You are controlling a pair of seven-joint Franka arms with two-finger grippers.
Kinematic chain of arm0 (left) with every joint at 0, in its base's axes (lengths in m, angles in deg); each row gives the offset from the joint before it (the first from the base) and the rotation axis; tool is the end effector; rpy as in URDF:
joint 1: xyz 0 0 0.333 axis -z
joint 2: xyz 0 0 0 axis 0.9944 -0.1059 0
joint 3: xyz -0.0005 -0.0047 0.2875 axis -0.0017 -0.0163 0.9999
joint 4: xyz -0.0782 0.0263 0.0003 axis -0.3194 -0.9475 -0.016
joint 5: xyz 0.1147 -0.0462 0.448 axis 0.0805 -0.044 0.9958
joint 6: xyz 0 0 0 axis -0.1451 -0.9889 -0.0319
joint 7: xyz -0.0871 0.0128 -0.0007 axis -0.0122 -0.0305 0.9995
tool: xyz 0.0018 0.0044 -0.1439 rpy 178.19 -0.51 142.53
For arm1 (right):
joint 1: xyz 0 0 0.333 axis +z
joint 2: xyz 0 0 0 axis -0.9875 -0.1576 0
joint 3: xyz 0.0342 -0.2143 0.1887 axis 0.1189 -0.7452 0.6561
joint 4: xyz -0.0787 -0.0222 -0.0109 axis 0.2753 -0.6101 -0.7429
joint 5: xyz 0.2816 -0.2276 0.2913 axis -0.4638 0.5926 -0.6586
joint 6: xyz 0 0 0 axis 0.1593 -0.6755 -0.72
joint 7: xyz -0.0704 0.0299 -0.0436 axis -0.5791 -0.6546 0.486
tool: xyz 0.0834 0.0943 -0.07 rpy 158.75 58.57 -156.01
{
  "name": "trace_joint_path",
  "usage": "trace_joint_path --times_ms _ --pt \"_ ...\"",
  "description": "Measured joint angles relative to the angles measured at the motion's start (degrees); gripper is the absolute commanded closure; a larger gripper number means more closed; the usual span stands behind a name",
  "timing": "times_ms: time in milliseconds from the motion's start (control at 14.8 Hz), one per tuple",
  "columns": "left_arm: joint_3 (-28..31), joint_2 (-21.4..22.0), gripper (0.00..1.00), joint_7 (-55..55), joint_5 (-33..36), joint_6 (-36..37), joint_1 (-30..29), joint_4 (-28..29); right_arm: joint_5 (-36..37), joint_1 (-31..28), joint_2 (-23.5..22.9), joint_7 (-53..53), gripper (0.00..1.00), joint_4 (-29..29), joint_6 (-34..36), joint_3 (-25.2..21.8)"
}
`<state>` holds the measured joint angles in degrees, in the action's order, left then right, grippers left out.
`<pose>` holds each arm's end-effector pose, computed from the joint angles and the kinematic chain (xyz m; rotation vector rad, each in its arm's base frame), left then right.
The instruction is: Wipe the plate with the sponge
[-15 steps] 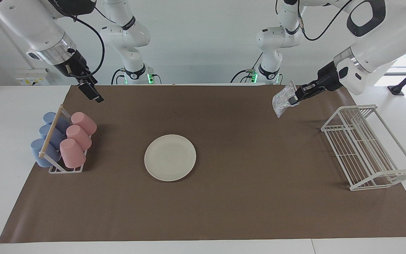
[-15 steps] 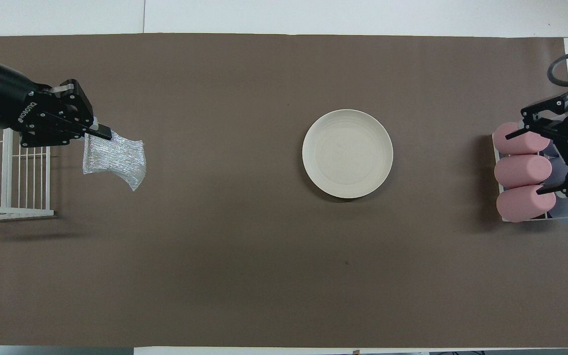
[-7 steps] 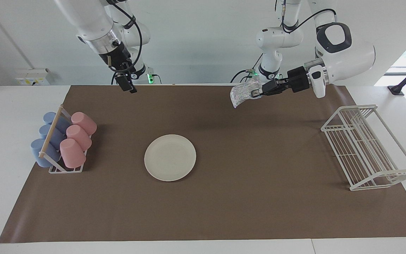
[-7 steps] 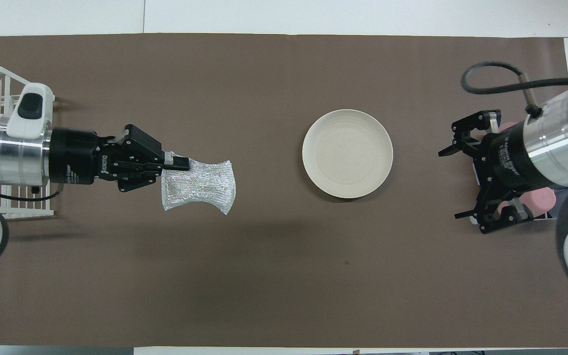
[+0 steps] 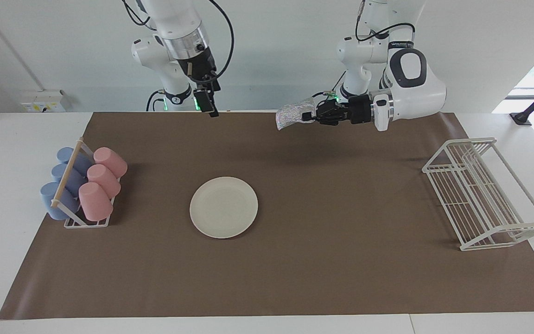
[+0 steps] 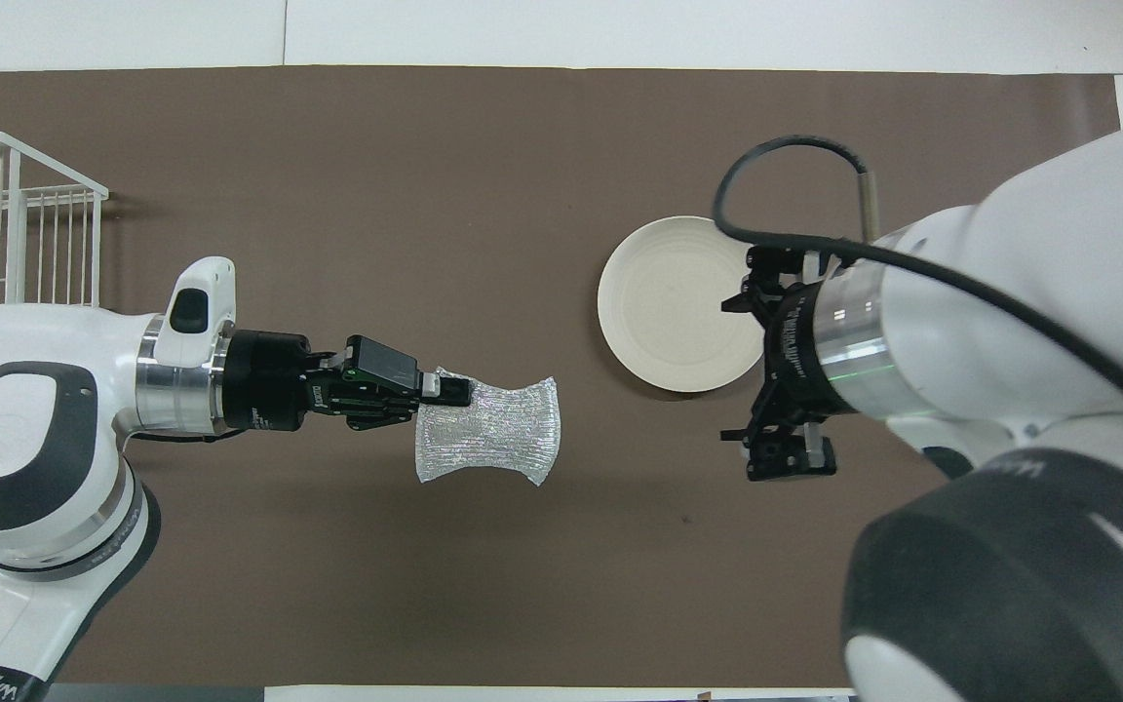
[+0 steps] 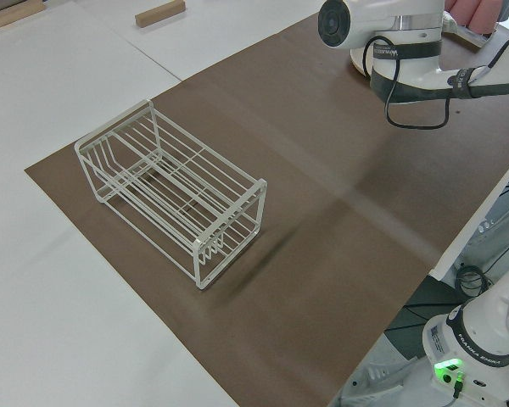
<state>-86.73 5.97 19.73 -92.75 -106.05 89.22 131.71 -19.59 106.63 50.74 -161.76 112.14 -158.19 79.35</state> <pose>0.5255 -0.2655 0.3986 1.8025 0.1618 -0.3484 0.5588 0.2935 0.5844 -2.0301 2.1742 0.2488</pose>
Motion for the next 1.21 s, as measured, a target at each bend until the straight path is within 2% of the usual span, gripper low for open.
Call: trace_joint_path --times_ms 135,337,540,742,1147,1214 --pt "0.0 0.0 1.00 -2.5 -1.6 0.5 1.2 1.2 0.0 4.8 0.0 -7.0 0.00 1.8 -4.6 0.1" --pt "0.0 0.0 1.00 -3.5 -2.7 1.6 1.2 1.4 0.0 9.7 0.8 -11.5 0.00 6.2 -10.6 0.2" --pt "0.0 0.0 1.00 -3.8 -2.8 1.8 1.2 1.4 0.0 11.6 2.9 -11.9 0.00 11.4 -15.0 0.1" --pt "0.0 0.0 1.00 -4.0 -2.8 2.0 1.2 1.4 0.0 12.5 3.6 -14.7 0.00 13.9 -21.6 0.2" --pt "0.0 0.0 1.00 -4.1 -2.9 2.6 1.2 1.4 0.0 14.3 3.7 -16.4 0.00 16.2 -23.6 0.4" --pt "0.0 0.0 1.00 -4.1 -2.9 2.6 1.2 1.4 0.0 15.1 3.7 -16.4 0.08 16.8 -23.6 0.4"
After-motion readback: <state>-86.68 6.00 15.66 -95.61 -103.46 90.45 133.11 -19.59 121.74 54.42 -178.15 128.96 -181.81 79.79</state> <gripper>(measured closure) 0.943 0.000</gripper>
